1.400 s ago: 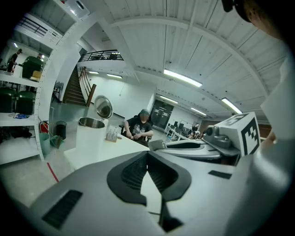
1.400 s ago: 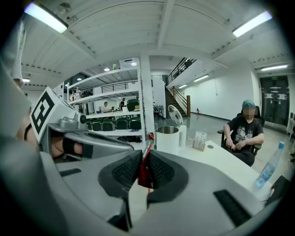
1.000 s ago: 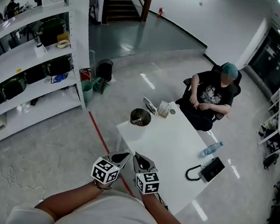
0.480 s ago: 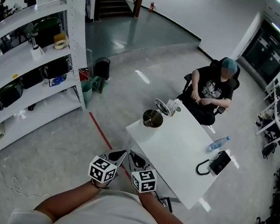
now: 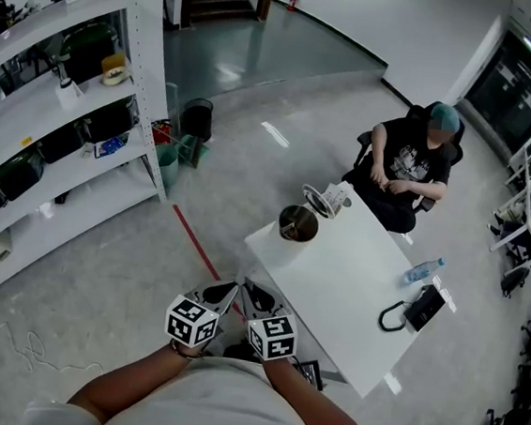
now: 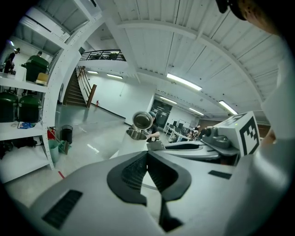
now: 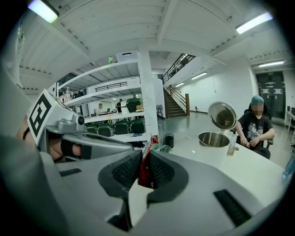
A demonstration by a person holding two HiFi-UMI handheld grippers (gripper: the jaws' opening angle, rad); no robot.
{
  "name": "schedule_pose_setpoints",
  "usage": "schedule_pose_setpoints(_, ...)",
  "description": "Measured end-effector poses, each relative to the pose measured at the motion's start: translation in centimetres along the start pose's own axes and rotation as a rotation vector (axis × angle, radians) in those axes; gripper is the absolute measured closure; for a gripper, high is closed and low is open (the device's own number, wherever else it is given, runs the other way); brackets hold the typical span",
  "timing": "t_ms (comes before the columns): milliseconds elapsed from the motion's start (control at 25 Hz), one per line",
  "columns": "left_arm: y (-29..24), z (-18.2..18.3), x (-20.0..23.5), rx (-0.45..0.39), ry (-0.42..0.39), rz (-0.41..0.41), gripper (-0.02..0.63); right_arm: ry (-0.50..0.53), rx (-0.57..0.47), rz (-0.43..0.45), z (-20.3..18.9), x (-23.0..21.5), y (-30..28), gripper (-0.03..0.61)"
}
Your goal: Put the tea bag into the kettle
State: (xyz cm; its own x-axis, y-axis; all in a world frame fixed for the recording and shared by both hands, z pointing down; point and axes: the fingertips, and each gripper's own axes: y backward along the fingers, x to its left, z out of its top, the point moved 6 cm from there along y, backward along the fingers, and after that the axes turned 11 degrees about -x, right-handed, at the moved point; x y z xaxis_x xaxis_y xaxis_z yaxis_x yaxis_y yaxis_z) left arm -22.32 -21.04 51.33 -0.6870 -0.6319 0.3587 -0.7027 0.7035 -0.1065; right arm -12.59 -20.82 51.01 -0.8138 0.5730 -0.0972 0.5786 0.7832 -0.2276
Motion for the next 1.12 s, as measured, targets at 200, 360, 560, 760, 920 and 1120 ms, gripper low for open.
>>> schedule_pose_setpoints(200,-1.3,1.1,1.7,-0.007,-0.014,0.027,0.604,0.010,-0.011,0.022,1.1,-1.4,-2.2,0.528)
schedule_pose_setpoints(360,-4.2,1.6,2.7,-0.006,-0.013,0.032,0.605,0.002,-0.007,0.016,1.5,-4.4,-3.6,0.528)
schedule_pose_setpoints(560,-8.9,2.4,3.5,-0.002,-0.013,0.032,0.604,-0.001,-0.002,0.001,2.1,-8.7,-4.9,0.528)
schedule_pose_setpoints(760,-13.4,2.7,3.5,0.007,-0.011,0.023,0.605,-0.001,-0.012,-0.017,3.0,-13.0,-5.7,0.528)
schedule_pose_setpoints(920,-16.5,3.0,3.2,0.013,-0.013,0.028,0.604,0.010,-0.028,-0.016,3.9,-16.0,-6.0,0.528)
schedule_pose_setpoints(1120,-18.8,3.2,3.0,0.015,-0.015,0.040,0.604,0.014,-0.038,-0.023,4.7,-19.2,-6.6,0.528)
